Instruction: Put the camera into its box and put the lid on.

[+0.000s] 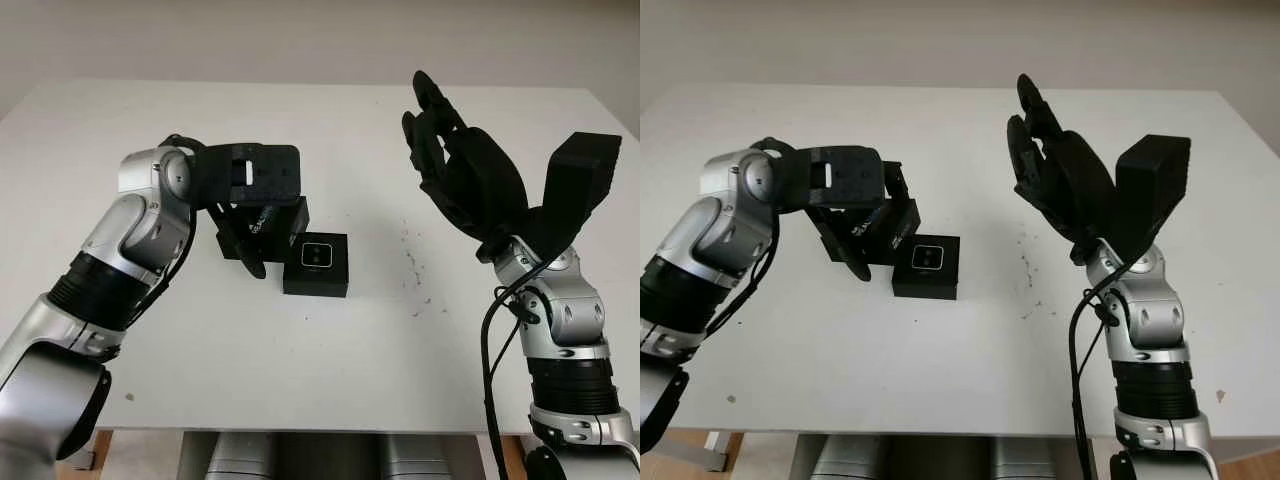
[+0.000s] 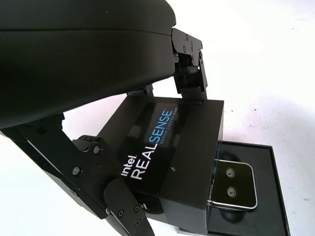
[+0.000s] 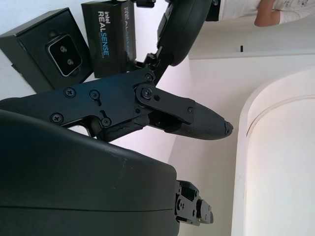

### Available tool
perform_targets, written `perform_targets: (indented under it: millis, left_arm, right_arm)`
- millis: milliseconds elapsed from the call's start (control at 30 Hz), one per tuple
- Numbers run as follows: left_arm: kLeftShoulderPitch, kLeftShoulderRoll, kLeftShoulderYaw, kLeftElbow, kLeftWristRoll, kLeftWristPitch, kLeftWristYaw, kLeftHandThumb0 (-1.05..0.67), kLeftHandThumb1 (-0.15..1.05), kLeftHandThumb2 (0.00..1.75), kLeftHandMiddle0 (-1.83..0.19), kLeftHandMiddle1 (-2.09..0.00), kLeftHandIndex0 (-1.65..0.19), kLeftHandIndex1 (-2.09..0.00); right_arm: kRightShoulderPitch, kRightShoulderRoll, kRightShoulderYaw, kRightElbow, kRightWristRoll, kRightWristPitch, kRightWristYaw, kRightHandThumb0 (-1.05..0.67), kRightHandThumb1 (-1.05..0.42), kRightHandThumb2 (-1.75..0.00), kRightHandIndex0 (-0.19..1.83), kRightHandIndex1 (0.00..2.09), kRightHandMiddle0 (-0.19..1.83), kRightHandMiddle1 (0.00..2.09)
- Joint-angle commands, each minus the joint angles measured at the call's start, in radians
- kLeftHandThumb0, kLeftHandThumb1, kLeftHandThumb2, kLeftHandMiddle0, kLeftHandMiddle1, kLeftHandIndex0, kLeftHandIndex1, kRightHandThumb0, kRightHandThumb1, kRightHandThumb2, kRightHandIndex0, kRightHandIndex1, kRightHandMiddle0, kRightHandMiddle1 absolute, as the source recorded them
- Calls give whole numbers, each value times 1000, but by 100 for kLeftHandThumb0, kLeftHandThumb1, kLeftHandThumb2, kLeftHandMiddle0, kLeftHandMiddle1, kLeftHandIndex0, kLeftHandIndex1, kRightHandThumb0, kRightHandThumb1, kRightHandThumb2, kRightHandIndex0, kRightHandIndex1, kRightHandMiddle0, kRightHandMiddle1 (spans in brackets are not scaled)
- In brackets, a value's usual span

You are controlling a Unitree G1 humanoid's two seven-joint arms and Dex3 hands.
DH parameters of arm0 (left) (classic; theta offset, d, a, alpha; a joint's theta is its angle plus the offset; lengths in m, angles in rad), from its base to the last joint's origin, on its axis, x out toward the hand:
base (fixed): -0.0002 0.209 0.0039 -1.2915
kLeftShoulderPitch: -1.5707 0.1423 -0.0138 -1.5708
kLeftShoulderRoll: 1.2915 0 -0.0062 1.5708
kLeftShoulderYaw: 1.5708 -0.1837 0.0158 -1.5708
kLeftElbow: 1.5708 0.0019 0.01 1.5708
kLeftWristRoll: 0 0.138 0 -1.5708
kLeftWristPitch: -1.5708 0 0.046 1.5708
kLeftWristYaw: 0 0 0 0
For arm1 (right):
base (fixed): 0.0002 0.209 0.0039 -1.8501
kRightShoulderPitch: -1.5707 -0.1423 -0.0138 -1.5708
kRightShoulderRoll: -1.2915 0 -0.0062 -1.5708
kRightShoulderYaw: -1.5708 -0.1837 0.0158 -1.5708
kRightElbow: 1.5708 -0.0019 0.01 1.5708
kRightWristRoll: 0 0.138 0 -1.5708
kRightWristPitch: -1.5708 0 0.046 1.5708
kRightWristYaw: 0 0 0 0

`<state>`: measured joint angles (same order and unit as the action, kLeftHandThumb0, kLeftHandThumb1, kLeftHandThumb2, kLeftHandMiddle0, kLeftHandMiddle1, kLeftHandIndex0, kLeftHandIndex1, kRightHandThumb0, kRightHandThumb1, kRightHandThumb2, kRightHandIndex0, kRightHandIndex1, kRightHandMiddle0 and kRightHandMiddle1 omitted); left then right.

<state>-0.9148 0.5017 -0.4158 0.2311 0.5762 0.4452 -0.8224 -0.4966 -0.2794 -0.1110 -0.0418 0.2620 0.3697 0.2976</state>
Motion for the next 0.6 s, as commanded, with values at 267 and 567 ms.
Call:
perform_targets:
  millis: [267,567]
  left_arm:
    - [-35,-47,-19,48,31,30,37,-21,91,6,-57,-165,-47,-159]
    - [-35,-77,-22,102,35,-15,134,-18,92,5,-57,-167,-44,-160]
  right_arm:
    - [4,-9,3,-17,-15,-41,26,-64,-105,-74,-19,3,-19,2]
    - [7,-7,4,-24,-27,-38,28,-63,-105,-71,-16,5,-17,4]
